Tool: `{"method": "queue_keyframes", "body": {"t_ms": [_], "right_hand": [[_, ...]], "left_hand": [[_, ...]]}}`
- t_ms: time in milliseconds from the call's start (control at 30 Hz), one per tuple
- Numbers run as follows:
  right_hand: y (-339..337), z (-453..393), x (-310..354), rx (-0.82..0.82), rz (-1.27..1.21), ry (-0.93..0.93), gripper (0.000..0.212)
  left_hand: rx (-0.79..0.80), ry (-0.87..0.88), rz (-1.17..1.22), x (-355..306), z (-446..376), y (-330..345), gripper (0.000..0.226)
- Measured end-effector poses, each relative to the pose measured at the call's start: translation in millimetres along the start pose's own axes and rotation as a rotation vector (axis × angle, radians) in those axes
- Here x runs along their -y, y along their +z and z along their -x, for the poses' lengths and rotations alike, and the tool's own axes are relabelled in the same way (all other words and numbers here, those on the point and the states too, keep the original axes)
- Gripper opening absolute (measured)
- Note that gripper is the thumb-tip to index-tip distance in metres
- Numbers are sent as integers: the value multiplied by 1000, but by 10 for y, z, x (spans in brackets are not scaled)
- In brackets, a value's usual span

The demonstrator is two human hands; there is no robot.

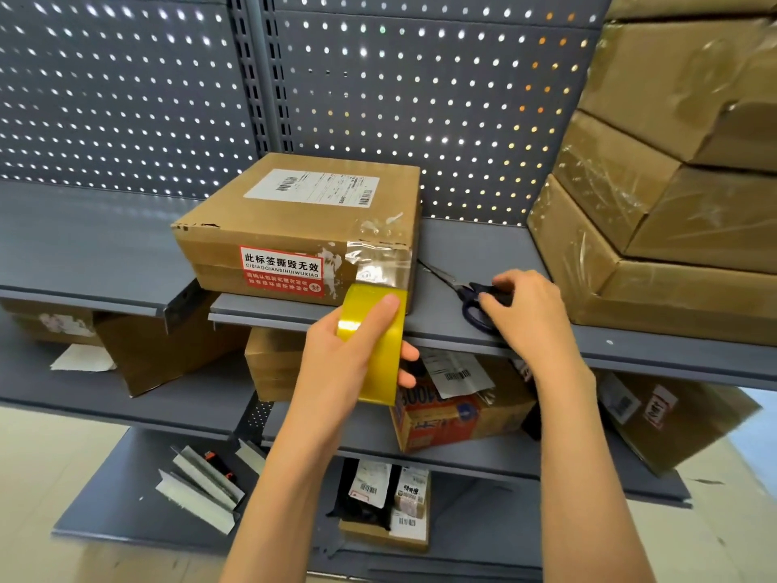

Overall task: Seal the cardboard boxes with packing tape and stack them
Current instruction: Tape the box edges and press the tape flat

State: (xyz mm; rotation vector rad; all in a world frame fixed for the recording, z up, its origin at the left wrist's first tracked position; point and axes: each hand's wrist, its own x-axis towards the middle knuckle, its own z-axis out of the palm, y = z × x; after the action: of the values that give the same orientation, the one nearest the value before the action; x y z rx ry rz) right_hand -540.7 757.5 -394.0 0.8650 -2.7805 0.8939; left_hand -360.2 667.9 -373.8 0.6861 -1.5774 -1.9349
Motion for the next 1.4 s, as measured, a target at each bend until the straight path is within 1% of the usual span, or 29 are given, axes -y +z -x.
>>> {"method": "queue_keyframes", "body": {"t_ms": [67, 233, 333, 400, 500, 633, 700, 800, 900, 1000, 1067, 1133, 1400], "right_hand": [[28, 23, -21, 22, 61, -1, 32], [52, 29, 14, 3, 196, -32, 32], [63, 34, 27, 10, 186, -29, 33], [57, 52, 10, -3, 131, -35, 32], [17, 87, -33, -68, -6, -45, 29], [-79, 109, -59, -121, -379, -70, 27], [-126, 131, -51, -80, -481, -110, 27], [-159, 182, -47, 5, -555, -146, 28], [-213, 251, -66, 63, -575, -158, 37], [-331, 308, -117, 167, -623, -183, 51], [-423, 323, -156, 253, -596, -205, 55], [-499, 333, -188, 317, -558, -212, 55], [-624, 336, -249, 401, -532, -223, 56]], "left_hand": [[0, 3, 0, 0, -1, 4, 17], [2, 7, 9, 2, 3, 0, 18], [1, 5, 7, 3, 2, 1, 18], [0, 2, 6, -1, 4, 2, 18], [-6, 0, 5, 1, 8, 1, 18], [-18, 8, 3, 5, 10, 8, 17], [-28, 7, 7, 8, 14, 13, 17], [-37, 7, 7, 6, 21, 20, 18], [-46, 14, 15, 0, 32, 30, 18], [-53, 18, 9, 3, 37, 34, 18], [-58, 22, 1, 12, 37, 36, 20], [-66, 22, 3, 18, 38, 41, 20], [-101, 27, -10, 20, 42, 65, 19]]}}
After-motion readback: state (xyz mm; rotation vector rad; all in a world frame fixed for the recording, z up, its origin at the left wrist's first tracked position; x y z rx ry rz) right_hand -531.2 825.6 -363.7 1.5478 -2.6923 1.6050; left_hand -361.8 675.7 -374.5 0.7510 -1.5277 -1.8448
